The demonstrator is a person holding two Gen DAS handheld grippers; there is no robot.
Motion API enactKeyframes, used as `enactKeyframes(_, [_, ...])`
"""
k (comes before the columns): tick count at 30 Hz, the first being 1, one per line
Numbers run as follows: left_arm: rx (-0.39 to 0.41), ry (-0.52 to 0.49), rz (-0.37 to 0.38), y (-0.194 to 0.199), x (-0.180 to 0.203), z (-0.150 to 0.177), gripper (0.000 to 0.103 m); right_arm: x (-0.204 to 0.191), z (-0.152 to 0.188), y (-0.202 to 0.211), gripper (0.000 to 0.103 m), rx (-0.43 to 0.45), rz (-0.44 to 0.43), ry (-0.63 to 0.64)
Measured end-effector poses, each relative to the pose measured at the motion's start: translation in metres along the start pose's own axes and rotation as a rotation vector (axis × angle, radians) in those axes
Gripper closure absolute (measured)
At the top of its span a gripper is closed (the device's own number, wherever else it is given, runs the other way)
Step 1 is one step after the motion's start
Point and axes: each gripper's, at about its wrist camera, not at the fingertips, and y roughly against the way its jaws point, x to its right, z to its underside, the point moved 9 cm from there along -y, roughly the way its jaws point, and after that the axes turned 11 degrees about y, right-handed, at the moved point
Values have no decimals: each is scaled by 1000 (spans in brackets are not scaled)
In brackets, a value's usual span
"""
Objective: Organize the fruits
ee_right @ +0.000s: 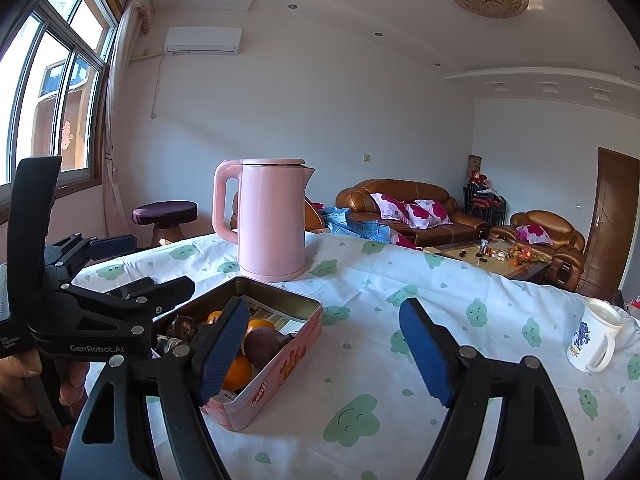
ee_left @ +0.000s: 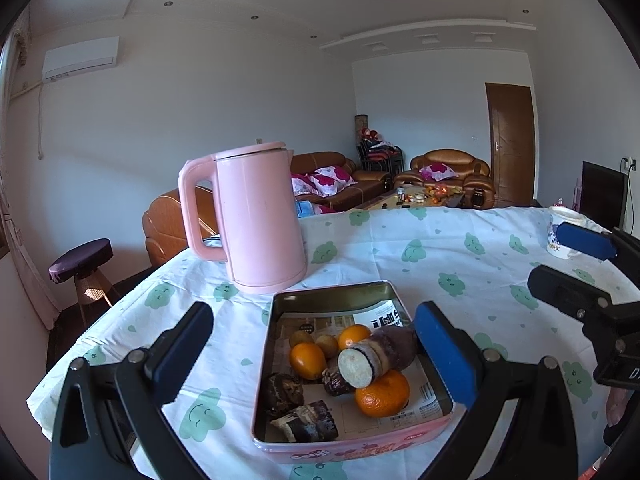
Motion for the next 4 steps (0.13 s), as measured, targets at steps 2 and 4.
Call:
enactKeyframes(2, [-2,-1,9,1,1,0,0,3,2,0,24,-3,3,-5])
enactKeyframes(4, [0,-13,8,1,6,0,0,6,3,1,24,-5,5,-11])
